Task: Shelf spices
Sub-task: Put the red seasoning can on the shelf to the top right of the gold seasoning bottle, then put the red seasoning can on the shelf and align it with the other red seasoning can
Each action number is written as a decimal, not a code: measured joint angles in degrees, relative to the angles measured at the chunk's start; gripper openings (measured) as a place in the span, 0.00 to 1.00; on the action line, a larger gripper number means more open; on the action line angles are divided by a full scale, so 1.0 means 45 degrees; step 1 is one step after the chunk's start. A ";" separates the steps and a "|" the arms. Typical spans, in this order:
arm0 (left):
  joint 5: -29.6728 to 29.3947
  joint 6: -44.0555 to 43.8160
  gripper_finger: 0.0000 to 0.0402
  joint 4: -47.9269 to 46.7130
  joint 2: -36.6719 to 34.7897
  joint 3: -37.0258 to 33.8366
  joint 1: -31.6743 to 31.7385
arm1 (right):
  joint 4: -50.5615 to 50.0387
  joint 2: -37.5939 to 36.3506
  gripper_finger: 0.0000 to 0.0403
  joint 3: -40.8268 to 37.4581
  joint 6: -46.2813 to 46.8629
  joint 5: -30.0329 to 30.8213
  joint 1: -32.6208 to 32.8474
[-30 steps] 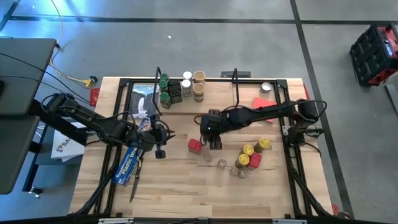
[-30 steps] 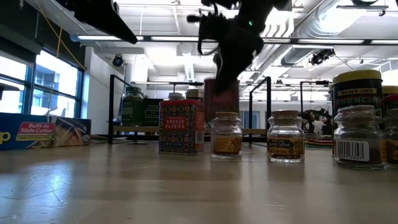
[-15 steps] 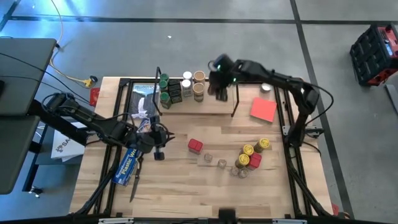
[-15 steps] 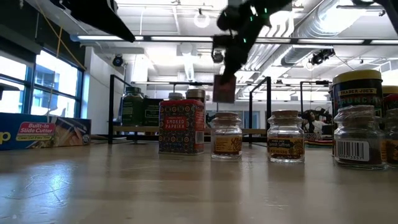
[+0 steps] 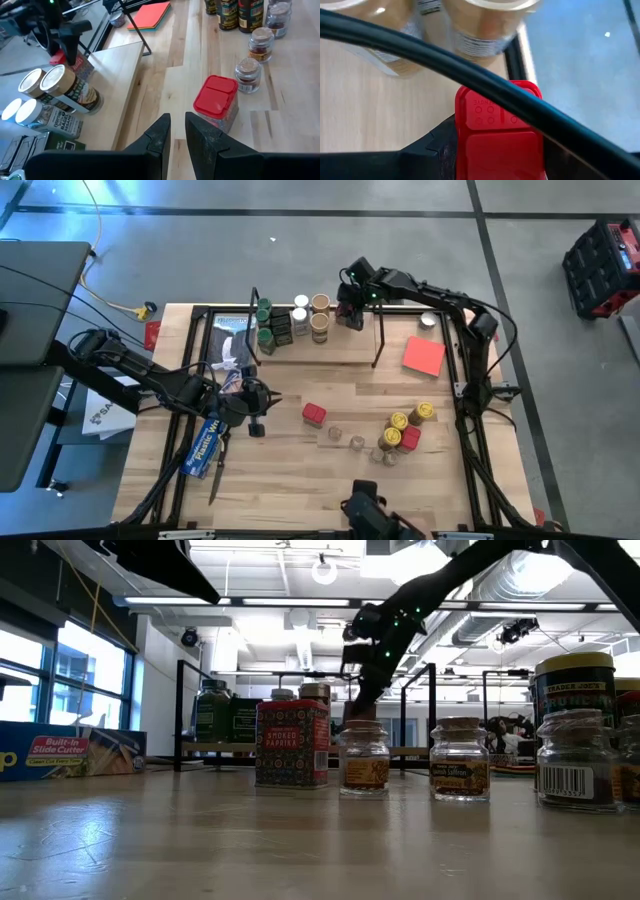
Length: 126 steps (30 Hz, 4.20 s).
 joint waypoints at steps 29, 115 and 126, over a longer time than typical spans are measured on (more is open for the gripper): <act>0.0170 -0.0238 0.13 0.0024 0.0000 0.0001 -0.0005 | 0.1179 0.0442 0.61 0.0000 -0.0979 -0.0367 0.0285; -0.1608 -0.4135 0.13 -0.2830 -0.0554 0.0006 -0.1957 | 0.4250 -0.0311 0.75 -0.2953 1.1108 0.5657 1.1034; -0.1598 -0.4452 0.13 -0.2841 -0.0554 0.0006 -0.2108 | 0.4028 0.0227 0.64 -0.2958 1.1414 0.5660 1.1034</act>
